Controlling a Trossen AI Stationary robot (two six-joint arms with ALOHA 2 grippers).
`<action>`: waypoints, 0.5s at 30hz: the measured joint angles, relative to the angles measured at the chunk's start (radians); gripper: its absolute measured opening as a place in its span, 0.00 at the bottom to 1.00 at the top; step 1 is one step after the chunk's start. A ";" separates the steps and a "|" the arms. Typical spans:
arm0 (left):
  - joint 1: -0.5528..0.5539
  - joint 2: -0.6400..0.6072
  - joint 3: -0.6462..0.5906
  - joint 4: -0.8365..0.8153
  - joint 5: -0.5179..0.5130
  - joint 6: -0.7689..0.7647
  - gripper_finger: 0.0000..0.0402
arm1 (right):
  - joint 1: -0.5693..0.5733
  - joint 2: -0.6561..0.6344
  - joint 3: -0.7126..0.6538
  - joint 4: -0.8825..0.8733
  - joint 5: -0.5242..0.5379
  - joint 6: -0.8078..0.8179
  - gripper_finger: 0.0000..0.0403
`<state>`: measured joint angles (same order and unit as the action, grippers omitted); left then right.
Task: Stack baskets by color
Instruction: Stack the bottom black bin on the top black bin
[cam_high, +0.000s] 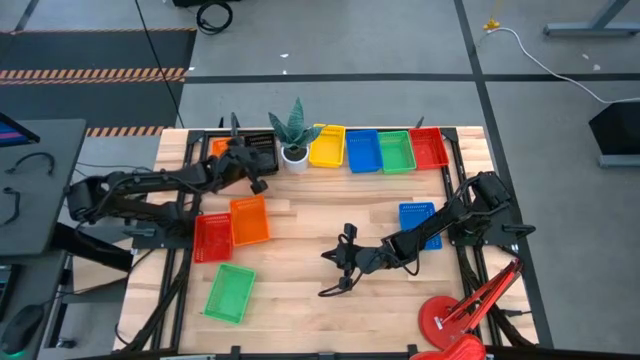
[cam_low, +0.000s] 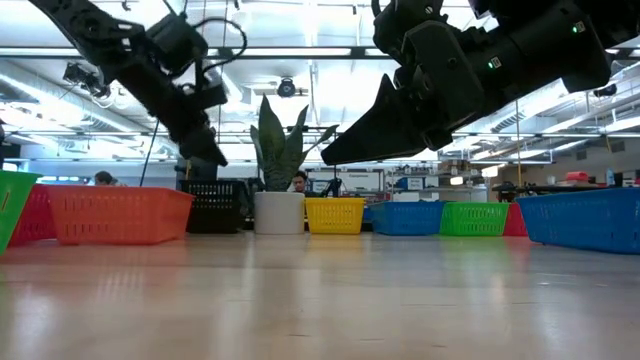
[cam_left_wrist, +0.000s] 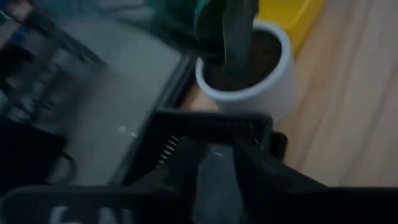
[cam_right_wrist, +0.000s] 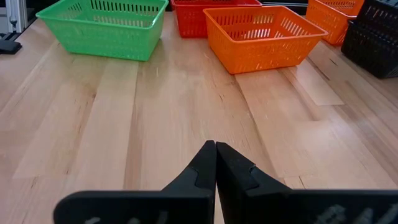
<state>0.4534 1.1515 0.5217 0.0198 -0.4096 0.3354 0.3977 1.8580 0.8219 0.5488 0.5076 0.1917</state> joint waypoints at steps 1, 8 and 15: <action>0.021 0.000 -0.009 -0.002 0.040 -0.011 0.23 | 0.000 0.000 0.000 0.000 0.000 0.000 0.03; 0.102 0.000 -0.067 0.012 0.182 -0.033 0.02 | -0.001 0.000 0.000 0.000 0.000 -0.001 0.03; 0.110 0.000 -0.071 0.034 0.191 -0.037 0.04 | -0.001 0.000 0.000 0.000 0.000 -0.003 0.03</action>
<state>0.5635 1.1519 0.4503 0.0534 -0.2183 0.2989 0.3969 1.8580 0.8219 0.5484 0.5076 0.1883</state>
